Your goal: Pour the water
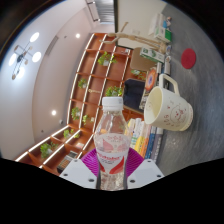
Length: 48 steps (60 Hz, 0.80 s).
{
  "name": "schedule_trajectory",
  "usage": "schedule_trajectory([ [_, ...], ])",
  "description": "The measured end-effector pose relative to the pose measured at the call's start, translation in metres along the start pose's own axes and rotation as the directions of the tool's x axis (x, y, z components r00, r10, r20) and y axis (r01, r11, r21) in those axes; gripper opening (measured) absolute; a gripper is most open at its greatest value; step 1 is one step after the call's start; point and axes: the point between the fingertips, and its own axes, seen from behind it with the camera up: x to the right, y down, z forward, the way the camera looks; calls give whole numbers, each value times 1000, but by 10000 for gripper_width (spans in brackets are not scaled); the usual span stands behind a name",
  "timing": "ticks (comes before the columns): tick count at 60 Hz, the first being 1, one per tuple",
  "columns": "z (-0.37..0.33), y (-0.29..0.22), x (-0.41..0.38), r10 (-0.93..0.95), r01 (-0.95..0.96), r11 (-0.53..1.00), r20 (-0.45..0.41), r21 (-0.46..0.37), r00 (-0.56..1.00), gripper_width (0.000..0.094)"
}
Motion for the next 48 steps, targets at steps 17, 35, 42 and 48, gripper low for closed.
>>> schedule_trajectory([
  [17,37,-13,-9,506,-506,863,62,-11,861,348],
  [35,46,-36,-16,727,-737,676,170,-11,665,348],
  [42,45,-32,-14,717,-725,689,156,-15,679,348],
  [48,41,-23,-9,688,-691,722,118,-15,716,347],
])
